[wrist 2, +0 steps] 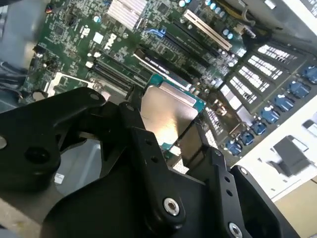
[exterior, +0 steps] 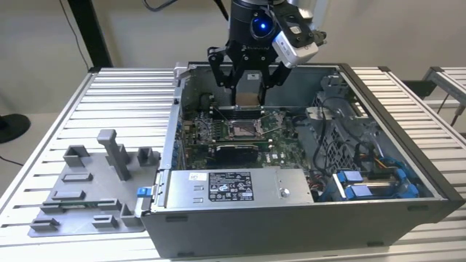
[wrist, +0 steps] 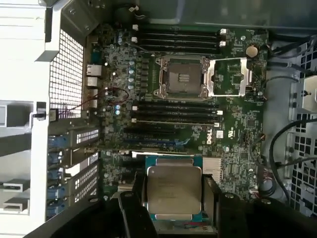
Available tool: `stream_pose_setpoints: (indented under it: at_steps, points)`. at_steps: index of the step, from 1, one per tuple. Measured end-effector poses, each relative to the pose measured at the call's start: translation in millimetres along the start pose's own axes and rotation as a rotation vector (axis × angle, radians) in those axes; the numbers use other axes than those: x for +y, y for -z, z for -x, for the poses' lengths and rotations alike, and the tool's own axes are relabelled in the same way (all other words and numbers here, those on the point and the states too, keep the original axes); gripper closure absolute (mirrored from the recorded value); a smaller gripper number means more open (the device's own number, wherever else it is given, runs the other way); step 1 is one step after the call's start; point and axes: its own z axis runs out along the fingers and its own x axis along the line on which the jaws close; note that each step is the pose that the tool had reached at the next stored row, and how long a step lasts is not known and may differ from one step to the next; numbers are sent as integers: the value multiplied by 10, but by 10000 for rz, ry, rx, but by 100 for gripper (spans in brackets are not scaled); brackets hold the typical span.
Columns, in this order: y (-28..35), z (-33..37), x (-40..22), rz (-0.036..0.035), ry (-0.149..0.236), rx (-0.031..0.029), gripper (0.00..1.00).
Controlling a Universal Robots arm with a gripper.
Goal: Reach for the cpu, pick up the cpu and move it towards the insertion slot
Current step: 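Pick up the cpu and move it towards the insertion slot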
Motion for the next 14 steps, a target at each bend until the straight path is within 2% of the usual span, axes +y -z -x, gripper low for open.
stream_pose_setpoints:
  at_steps: [8,14]
  points:
    - [-38,41,242,1,0,0,100]
    - [-65,76,401,0,1,0,100]
